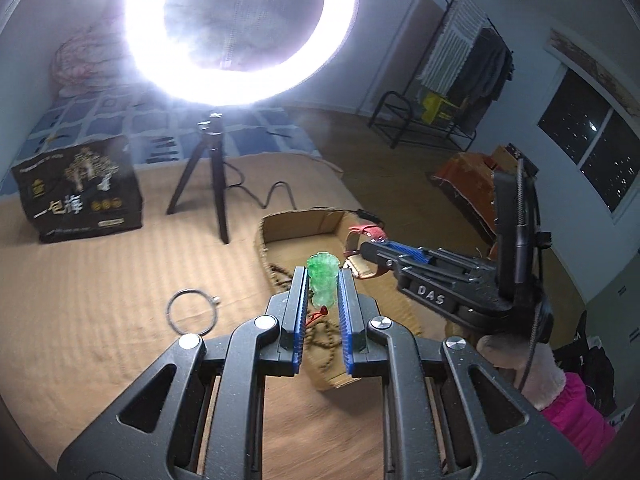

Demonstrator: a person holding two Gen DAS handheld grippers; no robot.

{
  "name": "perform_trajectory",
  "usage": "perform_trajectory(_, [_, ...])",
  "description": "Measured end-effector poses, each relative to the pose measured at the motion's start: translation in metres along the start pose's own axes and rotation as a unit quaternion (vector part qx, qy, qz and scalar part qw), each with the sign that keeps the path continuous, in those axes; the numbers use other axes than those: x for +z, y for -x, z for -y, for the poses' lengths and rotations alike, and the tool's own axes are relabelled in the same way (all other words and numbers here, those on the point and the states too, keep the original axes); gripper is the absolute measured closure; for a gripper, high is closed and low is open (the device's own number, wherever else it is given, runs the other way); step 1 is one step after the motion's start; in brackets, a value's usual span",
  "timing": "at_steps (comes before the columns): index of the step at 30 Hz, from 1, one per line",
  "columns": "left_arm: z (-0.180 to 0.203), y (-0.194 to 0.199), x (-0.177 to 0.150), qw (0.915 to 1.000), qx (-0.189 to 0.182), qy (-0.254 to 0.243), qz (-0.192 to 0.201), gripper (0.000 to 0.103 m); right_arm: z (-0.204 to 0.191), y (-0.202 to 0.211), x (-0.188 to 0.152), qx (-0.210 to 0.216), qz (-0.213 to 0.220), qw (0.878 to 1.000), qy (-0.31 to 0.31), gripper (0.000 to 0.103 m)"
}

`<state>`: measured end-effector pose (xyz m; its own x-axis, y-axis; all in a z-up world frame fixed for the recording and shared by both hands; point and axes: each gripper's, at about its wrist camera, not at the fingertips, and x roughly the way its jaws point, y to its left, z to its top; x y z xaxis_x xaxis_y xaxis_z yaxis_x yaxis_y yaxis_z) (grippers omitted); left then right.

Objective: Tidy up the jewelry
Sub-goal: 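Lift the jade bracelet in the left gripper and watch in the right gripper over the box, then open the left gripper releasing the jade bracelet while the right gripper releases the watch into the box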

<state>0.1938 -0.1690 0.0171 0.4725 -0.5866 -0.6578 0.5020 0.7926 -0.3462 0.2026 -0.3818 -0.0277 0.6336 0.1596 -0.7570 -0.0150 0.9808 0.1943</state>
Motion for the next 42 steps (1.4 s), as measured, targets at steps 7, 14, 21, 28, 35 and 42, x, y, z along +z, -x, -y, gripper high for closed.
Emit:
perform_trajectory(7, [0.029,-0.023,0.009,0.9997,-0.021,-0.013,-0.007,0.090,0.024,0.000,-0.003,-0.009,-0.006,1.000,-0.017,0.086])
perform_trajectory(14, [0.043,-0.048,0.004,0.9992,-0.027,-0.018,-0.024,0.090,0.041,-0.006,-0.005,-0.016,-0.015,0.999,-0.027,0.086])
perform_trajectory(21, [0.038,-0.075,-0.012,0.9986,-0.017,-0.012,-0.049,0.090,0.058,-0.017,-0.010,-0.022,-0.028,0.999,-0.038,0.086])
perform_trajectory(28, [0.029,-0.099,-0.031,0.9969,-0.005,-0.007,-0.078,0.090,0.064,-0.030,-0.015,-0.024,-0.046,0.998,-0.041,0.086])
perform_trajectory(35, [0.020,-0.119,-0.050,0.9950,0.010,-0.002,-0.099,0.090,0.068,-0.043,-0.022,-0.028,-0.063,0.997,-0.042,0.086])
perform_trajectory(42, [0.019,-0.129,-0.065,0.9934,0.023,-0.006,-0.112,0.090,0.071,-0.051,-0.027,-0.037,-0.078,0.995,-0.042,0.086])
